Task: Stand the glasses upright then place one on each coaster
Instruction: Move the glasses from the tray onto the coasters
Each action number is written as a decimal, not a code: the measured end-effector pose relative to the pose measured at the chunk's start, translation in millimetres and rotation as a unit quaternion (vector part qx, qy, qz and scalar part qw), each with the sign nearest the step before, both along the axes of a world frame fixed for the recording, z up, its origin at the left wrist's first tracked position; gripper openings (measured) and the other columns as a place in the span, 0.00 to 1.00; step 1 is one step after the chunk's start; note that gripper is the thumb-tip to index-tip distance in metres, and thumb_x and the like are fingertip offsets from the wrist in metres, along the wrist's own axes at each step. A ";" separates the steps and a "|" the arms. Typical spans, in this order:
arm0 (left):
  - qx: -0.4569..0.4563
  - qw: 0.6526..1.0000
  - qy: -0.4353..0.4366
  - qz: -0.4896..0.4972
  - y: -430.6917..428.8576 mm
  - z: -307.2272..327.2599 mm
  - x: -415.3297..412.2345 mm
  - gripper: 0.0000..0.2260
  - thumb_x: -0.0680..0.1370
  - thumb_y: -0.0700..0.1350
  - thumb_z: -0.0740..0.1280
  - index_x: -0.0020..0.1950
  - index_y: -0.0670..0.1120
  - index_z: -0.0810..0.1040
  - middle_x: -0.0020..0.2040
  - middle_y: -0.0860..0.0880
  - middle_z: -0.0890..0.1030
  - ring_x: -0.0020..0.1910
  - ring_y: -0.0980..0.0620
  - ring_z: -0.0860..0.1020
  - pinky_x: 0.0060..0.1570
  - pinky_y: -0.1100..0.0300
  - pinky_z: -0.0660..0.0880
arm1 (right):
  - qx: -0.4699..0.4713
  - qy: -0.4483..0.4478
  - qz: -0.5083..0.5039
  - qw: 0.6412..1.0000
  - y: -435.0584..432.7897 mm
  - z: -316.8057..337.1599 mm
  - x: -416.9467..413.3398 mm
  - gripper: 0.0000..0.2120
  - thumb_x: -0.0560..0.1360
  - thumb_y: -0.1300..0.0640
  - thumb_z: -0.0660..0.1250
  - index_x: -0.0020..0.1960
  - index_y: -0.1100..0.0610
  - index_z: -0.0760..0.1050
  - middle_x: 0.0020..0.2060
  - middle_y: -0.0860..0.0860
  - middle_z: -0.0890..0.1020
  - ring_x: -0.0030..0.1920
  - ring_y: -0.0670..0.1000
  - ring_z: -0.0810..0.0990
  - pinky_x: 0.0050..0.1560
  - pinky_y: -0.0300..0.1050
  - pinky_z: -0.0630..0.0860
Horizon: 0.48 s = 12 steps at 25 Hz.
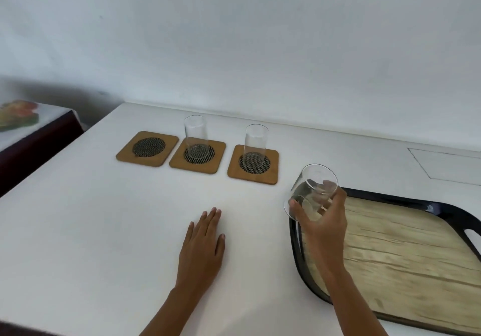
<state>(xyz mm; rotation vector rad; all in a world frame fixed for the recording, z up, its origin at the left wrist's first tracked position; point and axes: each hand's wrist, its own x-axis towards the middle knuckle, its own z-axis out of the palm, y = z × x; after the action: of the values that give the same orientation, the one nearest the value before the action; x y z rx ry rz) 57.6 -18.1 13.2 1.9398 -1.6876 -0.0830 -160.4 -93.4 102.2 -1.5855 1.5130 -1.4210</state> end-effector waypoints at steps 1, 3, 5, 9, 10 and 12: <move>0.005 1.000 -0.007 0.009 1.5 0.1 19.6 0.25 0.78 0.52 0.49 0.75 0.48 0.61 0.74 0.51 0.65 0.73 0.54 0.59 0.71 0.59 0.48 | 0.001 0.002 0.007 1.000 -0.8 -1.6 18.4 0.29 0.66 0.46 0.78 0.59 0.48 0.66 0.54 0.52 0.78 0.53 0.54 0.78 0.50 0.47 0.76; 0.010 0.999 -0.014 0.032 2.6 1.9 60.3 0.26 0.78 0.53 0.48 0.75 0.48 0.61 0.74 0.50 0.65 0.73 0.53 0.59 0.71 0.57 0.50 | -0.003 -0.002 0.021 1.000 -2.6 -4.4 55.7 0.30 0.67 0.49 0.78 0.61 0.50 0.66 0.53 0.52 0.77 0.52 0.54 0.78 0.51 0.49 0.77; 0.011 0.998 -0.016 0.052 0.7 6.9 98.3 0.27 0.78 0.54 0.47 0.75 0.47 0.61 0.74 0.49 0.64 0.74 0.52 0.58 0.72 0.55 0.50 | -0.007 -0.007 0.040 0.999 -4.3 -4.2 93.6 0.31 0.67 0.50 0.79 0.62 0.52 0.66 0.54 0.51 0.77 0.54 0.53 0.78 0.56 0.50 0.77; 0.007 0.996 -0.032 0.085 -11.8 19.0 160.8 0.28 0.78 0.54 0.47 0.74 0.43 0.63 0.74 0.45 0.65 0.73 0.47 0.61 0.70 0.51 0.52 | -0.009 -0.006 0.083 0.996 -10.2 -7.4 164.3 0.31 0.66 0.49 0.79 0.62 0.49 0.64 0.56 0.50 0.77 0.55 0.53 0.77 0.57 0.49 0.77; 0.008 0.995 -0.034 0.096 -15.7 20.5 176.3 0.28 0.78 0.54 0.47 0.74 0.43 0.63 0.74 0.45 0.65 0.73 0.47 0.61 0.70 0.51 0.52 | -0.009 -0.005 0.093 0.996 -12.8 -8.8 182.1 0.32 0.66 0.49 0.79 0.63 0.51 0.65 0.57 0.51 0.77 0.55 0.53 0.77 0.58 0.50 0.78; 0.012 0.993 -0.038 0.114 -23.5 18.7 207.6 0.29 0.77 0.55 0.46 0.74 0.42 0.62 0.74 0.44 0.65 0.73 0.46 0.60 0.70 0.51 0.50 | -0.009 -0.010 0.115 0.993 -18.8 -9.9 216.9 0.34 0.66 0.48 0.79 0.63 0.53 0.65 0.57 0.51 0.77 0.56 0.53 0.77 0.58 0.49 0.78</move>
<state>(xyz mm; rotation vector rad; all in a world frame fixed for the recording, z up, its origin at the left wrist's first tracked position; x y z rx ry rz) 265.2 -41.6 31.9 2.1647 -1.5045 0.0591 56.5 -112.3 92.3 -1.6904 1.2631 -1.3194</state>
